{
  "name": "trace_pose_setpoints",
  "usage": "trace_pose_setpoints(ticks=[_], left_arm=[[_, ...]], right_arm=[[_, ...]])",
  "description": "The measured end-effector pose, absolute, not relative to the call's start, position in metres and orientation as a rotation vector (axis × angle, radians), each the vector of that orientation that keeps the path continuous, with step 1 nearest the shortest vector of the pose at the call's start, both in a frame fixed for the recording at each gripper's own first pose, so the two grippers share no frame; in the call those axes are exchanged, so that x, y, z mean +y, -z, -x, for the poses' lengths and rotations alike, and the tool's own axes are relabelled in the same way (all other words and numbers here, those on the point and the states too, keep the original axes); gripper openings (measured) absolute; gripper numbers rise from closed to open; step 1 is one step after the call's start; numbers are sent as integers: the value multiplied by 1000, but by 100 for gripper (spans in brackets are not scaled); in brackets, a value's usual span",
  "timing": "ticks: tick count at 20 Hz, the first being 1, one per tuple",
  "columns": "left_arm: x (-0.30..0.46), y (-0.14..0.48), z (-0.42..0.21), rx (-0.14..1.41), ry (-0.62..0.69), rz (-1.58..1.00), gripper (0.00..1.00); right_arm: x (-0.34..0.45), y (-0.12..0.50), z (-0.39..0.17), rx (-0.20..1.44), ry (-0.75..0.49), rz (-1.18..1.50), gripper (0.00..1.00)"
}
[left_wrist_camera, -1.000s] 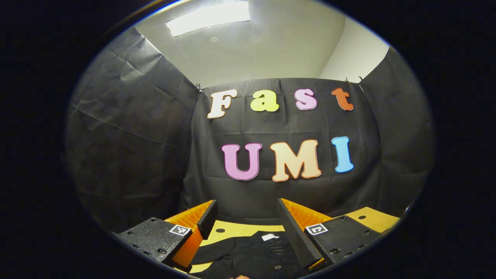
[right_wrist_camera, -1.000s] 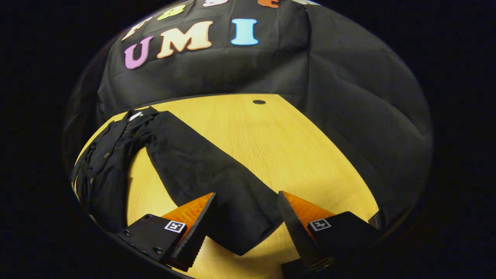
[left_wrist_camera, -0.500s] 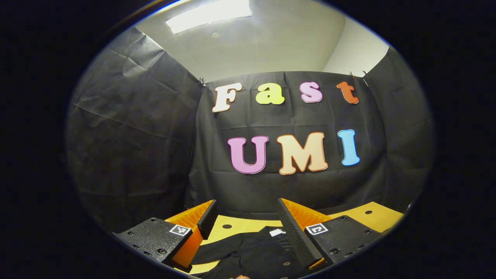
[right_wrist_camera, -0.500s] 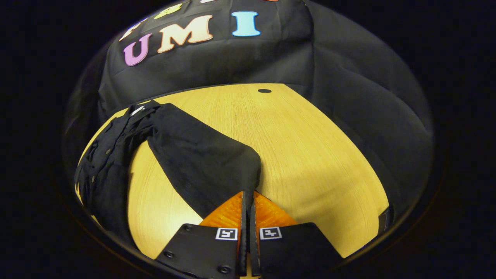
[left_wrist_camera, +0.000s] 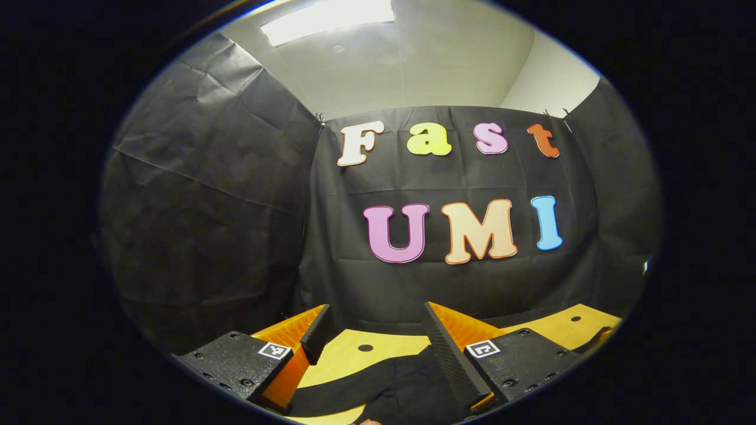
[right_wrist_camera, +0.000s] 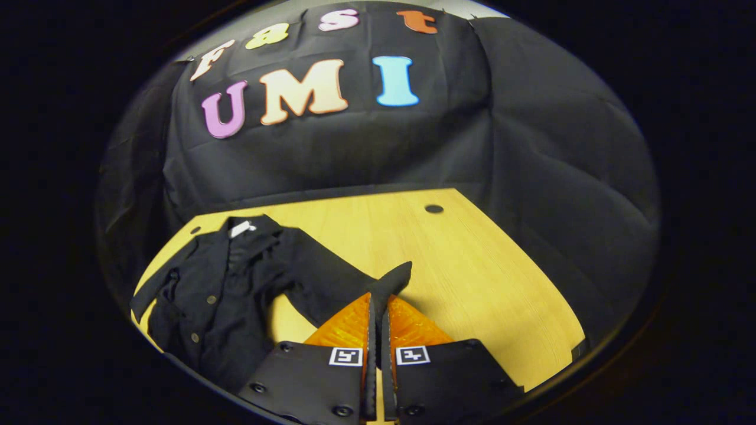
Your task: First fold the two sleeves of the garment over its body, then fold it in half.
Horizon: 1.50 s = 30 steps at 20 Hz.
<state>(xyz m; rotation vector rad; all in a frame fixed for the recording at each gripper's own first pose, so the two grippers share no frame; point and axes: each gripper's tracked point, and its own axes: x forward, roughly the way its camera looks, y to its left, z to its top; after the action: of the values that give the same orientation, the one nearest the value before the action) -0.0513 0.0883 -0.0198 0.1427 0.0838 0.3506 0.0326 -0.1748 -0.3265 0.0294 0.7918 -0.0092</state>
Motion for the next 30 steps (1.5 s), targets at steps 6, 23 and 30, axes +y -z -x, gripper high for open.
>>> trace_pose_setpoints(ticks=[6,23,30], left_arm=[[149,17,68,88,-397,-149,92],[289,43,83,156,-450,-151,92],[327,53,92,184,-469,-140,92]], right_arm=[[-77,292,-72,705,-113,-17,6],[146,292,-114,643,-296,39,6],[226,307,-116,673,-382,82,6]])
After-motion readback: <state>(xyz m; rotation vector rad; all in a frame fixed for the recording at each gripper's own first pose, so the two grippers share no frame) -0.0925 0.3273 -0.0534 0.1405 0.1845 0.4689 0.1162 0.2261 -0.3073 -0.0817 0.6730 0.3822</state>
